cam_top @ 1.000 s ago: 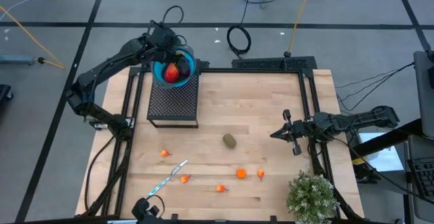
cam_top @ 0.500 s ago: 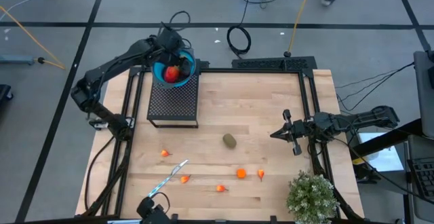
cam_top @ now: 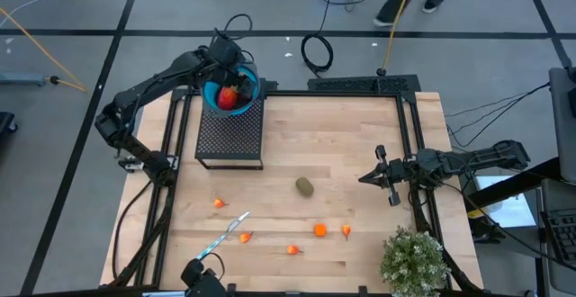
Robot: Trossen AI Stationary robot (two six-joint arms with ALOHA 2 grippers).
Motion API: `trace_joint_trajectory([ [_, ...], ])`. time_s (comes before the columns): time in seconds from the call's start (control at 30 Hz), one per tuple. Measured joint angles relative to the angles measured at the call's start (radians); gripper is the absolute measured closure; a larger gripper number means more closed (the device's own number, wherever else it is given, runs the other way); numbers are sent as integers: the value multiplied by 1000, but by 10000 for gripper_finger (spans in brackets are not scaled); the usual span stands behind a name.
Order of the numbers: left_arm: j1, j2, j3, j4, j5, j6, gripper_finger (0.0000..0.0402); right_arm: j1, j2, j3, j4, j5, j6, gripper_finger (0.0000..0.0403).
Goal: Pick & Place Fruit
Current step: Put the right kiwi into the blue strainer bowl on the shelf, then put the kiwi into the blue strainer bowl on the shelf
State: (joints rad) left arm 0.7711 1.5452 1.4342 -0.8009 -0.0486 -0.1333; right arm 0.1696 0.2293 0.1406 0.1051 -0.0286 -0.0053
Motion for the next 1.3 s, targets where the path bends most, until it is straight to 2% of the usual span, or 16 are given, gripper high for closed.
trace_joint_trajectory([
  [0.37, 0, -7, 38, -39, 3, -4, 112, 0, 0, 0, 0, 1, -2, 403],
  [0.6, -13, -77, 154, -165, -7, -43, 108, 0, 0, 0, -1, 1, -2, 403],
  [0.8, -100, -156, 168, -262, -6, -104, 110, 0, 0, 0, -1, 1, 7, 403],
  [0.9, -172, -186, 167, -333, -18, -112, 125, 0, 0, 0, -1, 0, 20, 403],
  [1.13, -379, -212, 167, -417, -178, -150, 191, 0, 0, 0, -1, 1, 20, 403],
  [1.3, -517, -212, 166, -437, -256, -181, 240, 0, 0, 0, -1, 1, 20, 403],
])
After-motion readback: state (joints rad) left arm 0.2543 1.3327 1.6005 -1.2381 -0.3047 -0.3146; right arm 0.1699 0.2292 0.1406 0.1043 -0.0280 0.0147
